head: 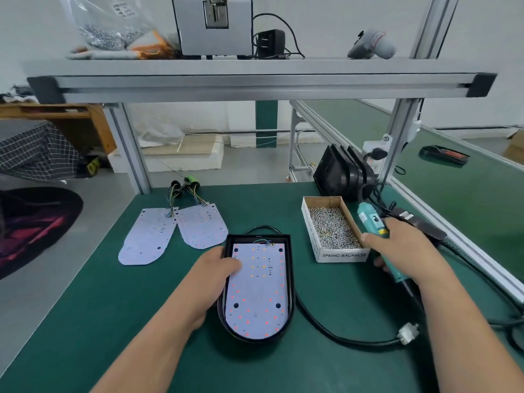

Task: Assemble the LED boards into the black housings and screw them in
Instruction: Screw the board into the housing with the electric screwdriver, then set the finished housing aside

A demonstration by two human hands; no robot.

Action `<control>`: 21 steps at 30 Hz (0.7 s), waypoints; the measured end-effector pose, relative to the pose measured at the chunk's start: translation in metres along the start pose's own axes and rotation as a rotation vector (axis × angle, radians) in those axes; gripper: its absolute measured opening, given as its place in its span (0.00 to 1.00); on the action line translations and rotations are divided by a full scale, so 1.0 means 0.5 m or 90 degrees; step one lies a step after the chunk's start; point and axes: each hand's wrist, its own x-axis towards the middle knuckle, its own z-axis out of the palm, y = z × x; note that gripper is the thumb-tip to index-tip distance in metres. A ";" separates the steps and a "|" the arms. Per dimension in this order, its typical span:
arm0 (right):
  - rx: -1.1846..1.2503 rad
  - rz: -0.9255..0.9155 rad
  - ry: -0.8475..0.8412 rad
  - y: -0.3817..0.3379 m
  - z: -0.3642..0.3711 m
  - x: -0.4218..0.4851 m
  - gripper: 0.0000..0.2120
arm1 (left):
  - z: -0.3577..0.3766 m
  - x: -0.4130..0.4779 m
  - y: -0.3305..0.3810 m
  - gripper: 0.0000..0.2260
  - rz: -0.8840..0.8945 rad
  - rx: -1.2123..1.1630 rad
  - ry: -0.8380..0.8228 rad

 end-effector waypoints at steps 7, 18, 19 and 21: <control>-0.162 -0.007 0.018 0.008 -0.005 0.001 0.20 | 0.001 -0.002 0.004 0.20 -0.008 0.021 -0.017; -0.202 -0.221 0.174 -0.028 0.015 -0.081 0.16 | 0.003 0.001 0.001 0.16 0.003 -0.015 0.004; -0.186 -0.262 0.165 -0.041 0.015 -0.103 0.12 | 0.004 0.003 0.000 0.12 0.008 -0.019 0.008; -0.203 -0.293 0.039 -0.060 0.016 -0.142 0.14 | 0.004 0.007 -0.004 0.03 0.013 -0.028 0.016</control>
